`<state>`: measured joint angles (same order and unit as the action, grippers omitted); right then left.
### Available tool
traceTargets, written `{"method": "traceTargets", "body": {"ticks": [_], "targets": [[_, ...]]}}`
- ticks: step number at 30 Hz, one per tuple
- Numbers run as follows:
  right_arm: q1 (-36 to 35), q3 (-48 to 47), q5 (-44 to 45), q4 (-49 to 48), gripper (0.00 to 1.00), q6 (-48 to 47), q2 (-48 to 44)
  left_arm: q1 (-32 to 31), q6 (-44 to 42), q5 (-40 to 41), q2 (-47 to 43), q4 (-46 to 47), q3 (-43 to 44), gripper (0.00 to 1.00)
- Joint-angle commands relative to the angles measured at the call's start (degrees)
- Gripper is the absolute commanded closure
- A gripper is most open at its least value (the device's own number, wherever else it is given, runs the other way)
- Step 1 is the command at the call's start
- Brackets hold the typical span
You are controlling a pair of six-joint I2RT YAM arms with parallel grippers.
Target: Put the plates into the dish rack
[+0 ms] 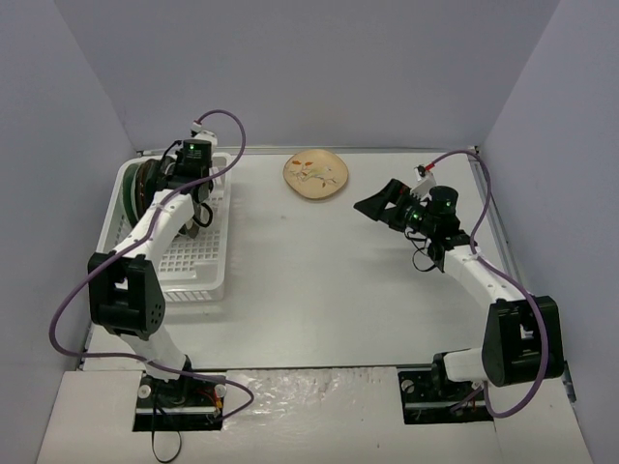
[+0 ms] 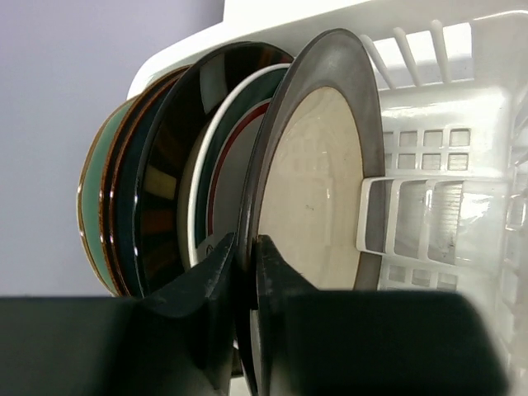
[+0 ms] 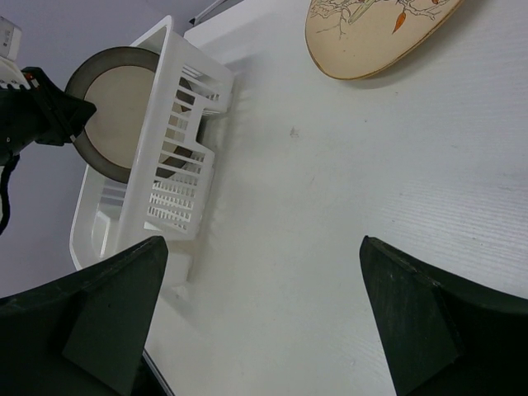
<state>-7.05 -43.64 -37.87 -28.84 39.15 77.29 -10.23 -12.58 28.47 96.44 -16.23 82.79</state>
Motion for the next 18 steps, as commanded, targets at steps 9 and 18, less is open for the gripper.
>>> {"method": "traceTargets", "body": {"ticks": [9,18], "targets": [[-1.31,-3.56,4.39,-6.41,0.0,-0.65,4.89,1.35,0.81,2.2,-5.4,7.89,2.64,0.42],[-4.14,-11.55,13.41,-11.13,0.02,0.01,19.63,0.91,8.13,-3.93,-14.16,1.44,6.25,0.08]]}}
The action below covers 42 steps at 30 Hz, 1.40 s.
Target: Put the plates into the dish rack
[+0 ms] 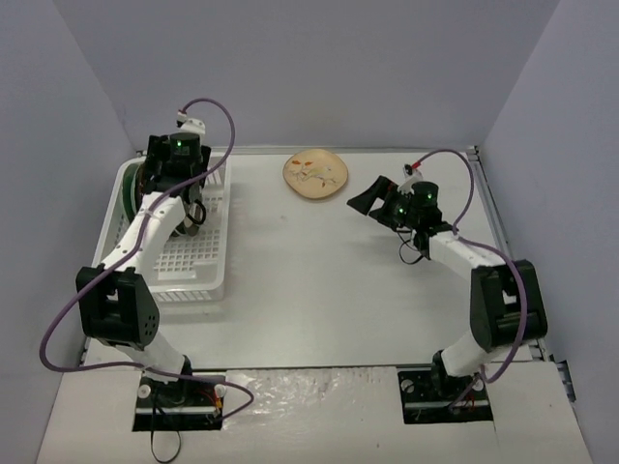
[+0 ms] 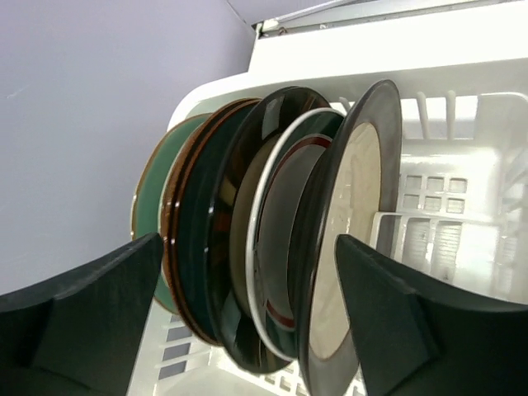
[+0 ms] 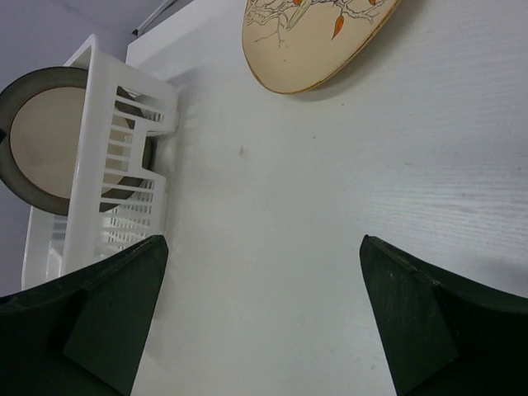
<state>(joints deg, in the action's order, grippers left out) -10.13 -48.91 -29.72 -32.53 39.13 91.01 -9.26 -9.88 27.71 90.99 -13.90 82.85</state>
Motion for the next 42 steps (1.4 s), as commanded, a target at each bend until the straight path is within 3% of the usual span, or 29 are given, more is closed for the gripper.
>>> {"method": "traceTargets", "body": {"ticks": [1,7,16,23,35,42], "targets": [[-1.17,-7.45,5.83,-7.89,0.03,0.38,7.61,-0.12,6.91,-4.22,-9.78,-2.41,6.33,0.05],[-2.55,-14.49,10.83,-9.01,0.05,2.08,18.61,-0.24,16.6,-12.56,-19.38,-8.44,0.81,0.03],[-4.25,-25.44,16.87,-7.34,0.11,5.47,30.62,-0.16,20.83,-19.92,-32.07,-4.95,-17.47,0.03],[-5.8,-32.78,20.4,-4.58,0.19,9.06,37.42,-0.15,21.69,-19.99,-32.03,-5.19,-18.51,0.03],[-5.95,-37.8,18.15,-3.42,0.38,17.29,45.9,-0.15,21.88,-19.34,-33.58,-4.74,-19.26,0.03],[-5.87,-38.5,18.71,-4.06,0.57,20.71,48.37,-0.1,21.66,-19.01,-34.04,-4.61,-19.57,0.03]]}}
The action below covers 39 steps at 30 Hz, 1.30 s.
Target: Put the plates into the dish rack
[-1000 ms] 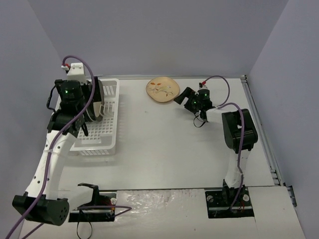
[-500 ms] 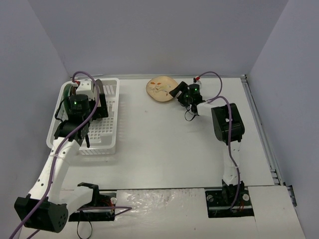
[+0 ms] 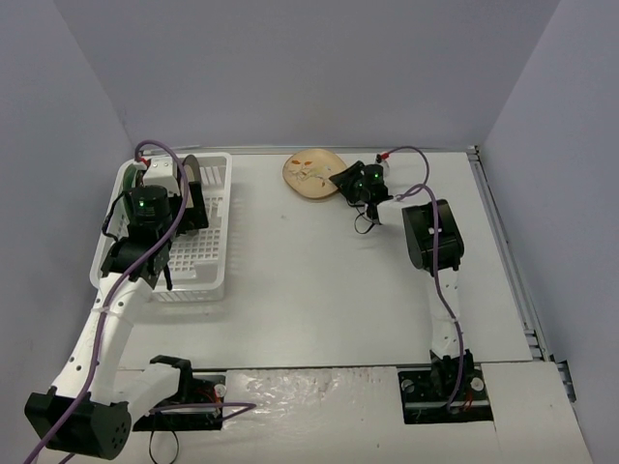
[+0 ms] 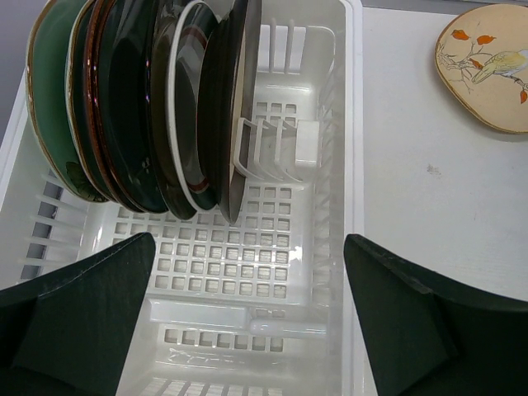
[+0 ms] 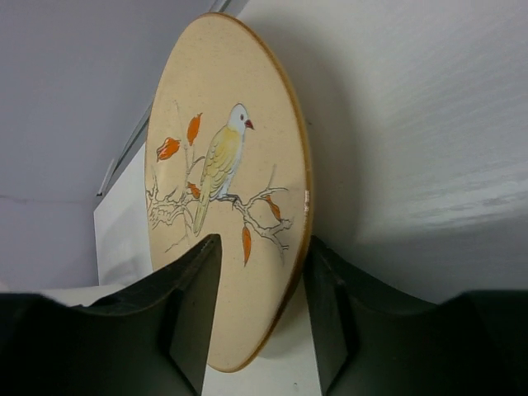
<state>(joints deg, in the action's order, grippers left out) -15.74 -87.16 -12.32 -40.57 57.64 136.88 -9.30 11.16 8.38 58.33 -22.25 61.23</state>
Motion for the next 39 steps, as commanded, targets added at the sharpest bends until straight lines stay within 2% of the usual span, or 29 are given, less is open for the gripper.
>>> {"method": "traceTargets", "body": {"ticks": [1,4,5,6,9,16,20,27,33,39], "targets": [[-0.22,-0.09,1.54,3.69,0.63,2.74,2.64,-0.07,0.65,0.28,-1.38,3.79,2.05,0.03],[0.36,1.02,1.6,1.48,0.83,4.92,2.6,-0.02,0.62,0.06,-1.47,3.8,1.96,0.03],[0.53,1.55,1.6,0.77,0.83,4.94,2.52,-0.02,0.71,-0.03,-1.47,3.8,1.88,0.03],[0.84,2.46,1.52,-0.45,0.91,5.69,2.29,-0.02,0.71,-0.26,-1.54,3.95,1.87,0.03],[1.46,4.46,0.76,-2.82,1.0,6.99,1.44,0.06,0.79,-0.48,-1.56,4.07,1.79,0.03],[3.37,12.78,-4.35,-11.29,1.0,9.45,-4.3,-0.01,0.98,-1.9,-1.46,4.33,1.78,0.03],[5.74,20.85,-11.43,-21.18,1.0,13.16,-10.72,-0.02,2.56,-5.56,-0.47,5.02,1.85,0.03],[7.48,31.24,-21.75,-29.45,1.0,14.52,-21.87,-0.1,11.21,-19.93,4.14,6.16,4.32,0.03],[7.01,36.59,-27.59,-36.43,1.0,17.26,-28.54,-0.84,16.22,-26.76,7.83,7.12,7.52,0.03],[3.5,38.31,-31.02,-41.28,1.0,19.65,-33.22,-4.25,18.9,-28.27,11.74,6.63,10.67,0.03]]}}
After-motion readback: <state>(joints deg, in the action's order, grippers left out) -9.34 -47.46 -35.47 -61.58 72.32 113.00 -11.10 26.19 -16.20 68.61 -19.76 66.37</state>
